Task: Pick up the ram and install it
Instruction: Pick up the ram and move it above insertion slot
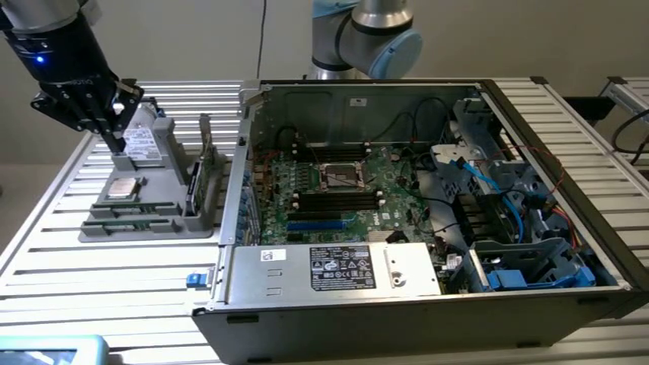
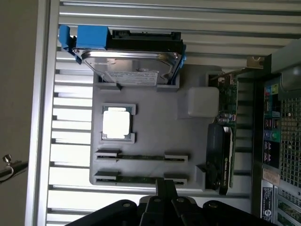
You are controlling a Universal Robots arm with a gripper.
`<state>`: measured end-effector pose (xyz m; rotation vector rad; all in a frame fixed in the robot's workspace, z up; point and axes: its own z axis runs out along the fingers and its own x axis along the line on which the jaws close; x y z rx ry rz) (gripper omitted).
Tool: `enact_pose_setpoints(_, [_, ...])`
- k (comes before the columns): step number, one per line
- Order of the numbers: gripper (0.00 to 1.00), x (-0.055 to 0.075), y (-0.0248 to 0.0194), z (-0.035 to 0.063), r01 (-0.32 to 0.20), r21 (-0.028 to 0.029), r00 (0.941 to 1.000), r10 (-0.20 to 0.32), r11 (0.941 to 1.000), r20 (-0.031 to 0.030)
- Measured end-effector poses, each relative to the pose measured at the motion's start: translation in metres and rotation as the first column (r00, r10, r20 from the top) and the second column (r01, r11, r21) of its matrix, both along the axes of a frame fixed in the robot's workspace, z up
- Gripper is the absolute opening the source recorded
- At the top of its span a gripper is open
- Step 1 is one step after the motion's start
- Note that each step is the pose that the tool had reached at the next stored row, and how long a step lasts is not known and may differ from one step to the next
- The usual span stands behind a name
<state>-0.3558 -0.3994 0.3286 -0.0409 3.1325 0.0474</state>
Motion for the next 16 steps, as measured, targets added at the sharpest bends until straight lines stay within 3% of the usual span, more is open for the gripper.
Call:
enact_pose_setpoints(4, [0.11, -0.0001, 0.0001, -0.0015, -0.050, 0.0000, 0.9988, 0.050, 0.9988, -0.0003])
enact_pose_setpoints(8, [0.11, -0.0001, 0.0001, -0.0022, -0.122, 0.0020, 0.9926, 0.122, 0.9926, 0.0000])
enact_pose_setpoints(12, [0.11, -0.0001, 0.0001, -0.0026, -0.194, 0.0040, 0.9811, 0.194, 0.9810, 0.0003])
enact_pose_setpoints(16, [0.11, -0.0001, 0.0001, -0.0027, -0.265, 0.0060, 0.9642, 0.265, 0.9641, 0.0008])
